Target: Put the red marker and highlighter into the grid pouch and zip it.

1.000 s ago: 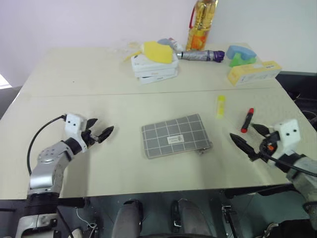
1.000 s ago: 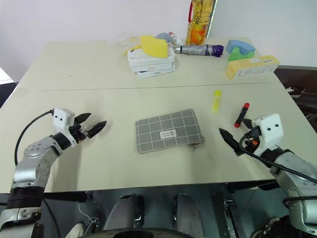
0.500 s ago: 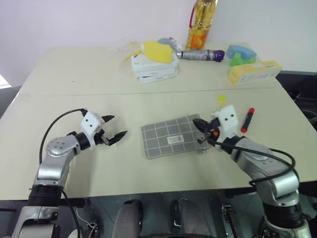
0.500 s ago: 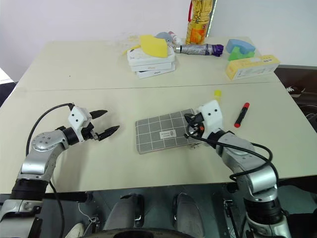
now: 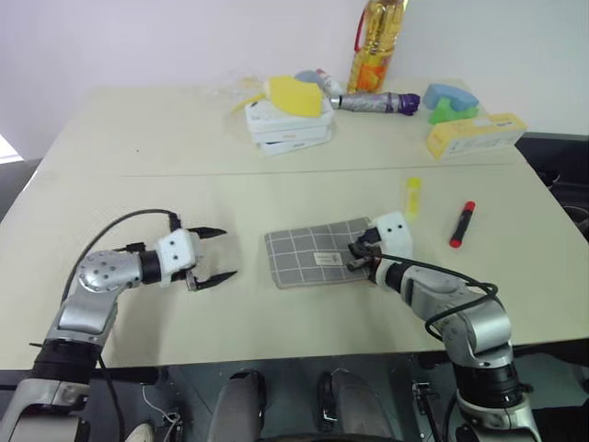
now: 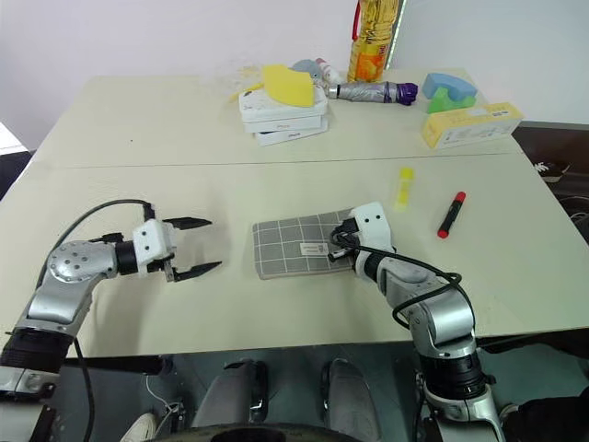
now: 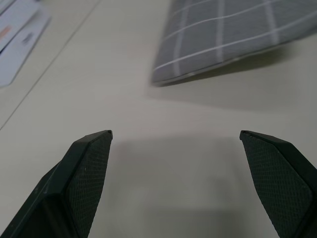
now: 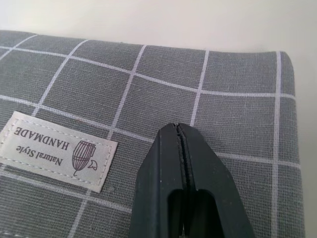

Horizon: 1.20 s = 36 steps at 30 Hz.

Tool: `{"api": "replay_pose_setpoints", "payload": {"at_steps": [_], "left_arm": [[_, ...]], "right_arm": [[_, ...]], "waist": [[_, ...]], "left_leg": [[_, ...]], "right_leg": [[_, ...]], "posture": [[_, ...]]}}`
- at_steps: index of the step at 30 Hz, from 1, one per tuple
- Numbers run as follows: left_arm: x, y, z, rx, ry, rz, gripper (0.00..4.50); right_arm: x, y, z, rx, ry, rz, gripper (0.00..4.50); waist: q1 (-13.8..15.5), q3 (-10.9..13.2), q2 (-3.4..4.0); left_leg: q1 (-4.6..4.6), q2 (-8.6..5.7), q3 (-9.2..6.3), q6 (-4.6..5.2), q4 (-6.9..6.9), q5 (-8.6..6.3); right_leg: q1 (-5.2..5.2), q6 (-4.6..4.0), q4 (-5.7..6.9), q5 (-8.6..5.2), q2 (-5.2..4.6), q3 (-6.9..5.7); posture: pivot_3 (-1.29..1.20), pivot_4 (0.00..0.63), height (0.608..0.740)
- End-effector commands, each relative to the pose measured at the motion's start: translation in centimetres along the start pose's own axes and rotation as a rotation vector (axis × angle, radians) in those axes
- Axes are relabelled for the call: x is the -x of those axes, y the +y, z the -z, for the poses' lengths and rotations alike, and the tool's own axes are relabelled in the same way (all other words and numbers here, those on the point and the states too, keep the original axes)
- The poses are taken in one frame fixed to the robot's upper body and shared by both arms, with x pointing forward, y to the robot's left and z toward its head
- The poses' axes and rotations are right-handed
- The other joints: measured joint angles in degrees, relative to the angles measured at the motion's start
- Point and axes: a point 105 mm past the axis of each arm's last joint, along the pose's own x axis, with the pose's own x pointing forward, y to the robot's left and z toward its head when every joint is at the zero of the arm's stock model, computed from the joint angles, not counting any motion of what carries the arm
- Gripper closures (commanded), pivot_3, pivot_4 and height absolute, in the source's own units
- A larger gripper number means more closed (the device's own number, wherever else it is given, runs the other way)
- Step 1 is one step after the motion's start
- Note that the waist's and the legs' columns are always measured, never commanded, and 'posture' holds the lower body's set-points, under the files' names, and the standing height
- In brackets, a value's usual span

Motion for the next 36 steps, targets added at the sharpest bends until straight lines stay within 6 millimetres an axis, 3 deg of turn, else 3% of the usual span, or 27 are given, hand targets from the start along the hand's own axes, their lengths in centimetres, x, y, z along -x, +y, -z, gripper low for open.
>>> {"api": "replay_pose_setpoints", "payload": {"at_steps": [1,8,12,16,21,22,25,28,35,36], "left_arm": [[-2.2,-0.7,-1.8,-0.174,-0.059,0.071,0.13],[-6.1,-1.9,-3.2,-0.344,-0.164,0.166,0.13],[-7.6,-1.7,-4.3,-0.399,-0.241,0.144,0.13],[-7.7,-2.2,-4.8,-0.399,-0.303,0.178,1.39],[-7.5,-1.9,-4.7,-0.387,-0.313,0.168,4.05],[-7.5,-1.9,-4.6,-0.379,-0.313,0.166,4.40],[-7.4,-1.7,-4.4,-0.317,-0.318,0.136,4.40],[-7.0,-0.7,-4.4,-0.101,-0.344,0.046,4.50],[-5.8,1.8,-4.0,0.116,-0.314,-0.153,4.50],[-5.7,2.1,-4.1,0.137,-0.315,-0.180,4.50]], "right_arm": [[0.2,0.2,0.5,-0.039,0.018,-0.013,4.48],[0.0,0.7,0.3,-0.054,0.009,-0.014,4.48],[0.0,0.8,0.3,-0.059,0.004,-0.007,4.48],[0.1,0.7,0.5,-0.053,0.006,0.000,4.50],[0.3,0.6,0.0,-0.044,-0.020,-0.003,4.50],[0.4,0.6,-0.2,-0.035,-0.033,-0.002,4.50],[0.8,0.3,-1.1,-0.007,-0.080,0.002,4.50],[2.3,-0.7,-3.5,0.020,-0.188,-0.005,3.62],[5.3,-3.7,-7.1,0.108,-0.273,0.048,0.08],[5.6,-3.9,-7.4,0.118,-0.275,0.052,0.03]], "waist": [[0.0,0.0,-0.01],[-0.2,0.0,-0.01],[-0.2,0.0,-0.02],[-0.4,0.0,-0.02],[-0.3,0.0,-0.02],[-0.3,0.0,-0.02],[-0.2,0.0,-0.02],[-0.3,0.0,0.01],[-0.3,0.0,-0.01],[-0.3,0.0,0.00]], "left_leg": [[0.00,-0.01,0.02,0.00,0.00,0.00],[0.00,-0.01,0.07,0.01,0.01,0.00],[0.01,0.00,0.08,0.01,0.01,0.00],[0.01,0.00,0.08,0.01,0.02,0.00],[0.01,0.00,0.04,0.01,0.02,0.00],[0.00,0.00,0.04,0.01,0.02,0.00],[0.00,0.00,0.04,0.01,0.02,0.00],[0.00,0.00,0.00,0.01,0.02,0.00],[0.01,0.00,-0.14,0.01,0.03,0.00],[0.01,0.00,-0.15,0.01,0.03,0.00]], "right_leg": [[0.00,0.00,0.00,0.00,0.00,0.00],[0.00,0.01,0.02,0.01,0.07,-0.01],[0.00,0.02,0.03,0.01,0.08,-0.01],[0.00,0.03,0.05,0.02,0.08,0.00],[0.00,0.03,0.07,0.02,0.08,-0.01],[0.00,0.03,0.06,0.02,0.08,-0.01],[0.00,0.03,0.06,0.01,0.07,-0.01],[0.00,0.03,0.06,0.01,0.06,0.00],[0.00,0.04,0.07,0.01,0.08,0.00],[0.00,0.04,0.07,0.01,0.08,0.00]], "posture": [[0.00,0.150,0.740],[0.00,0.150,0.740],[0.00,0.150,0.740],[0.00,0.150,0.740],[0.00,0.150,0.740],[0.00,0.150,0.740],[0.00,0.150,0.740],[0.00,0.150,0.740],[0.00,0.150,0.740],[0.00,0.150,0.740]]}}
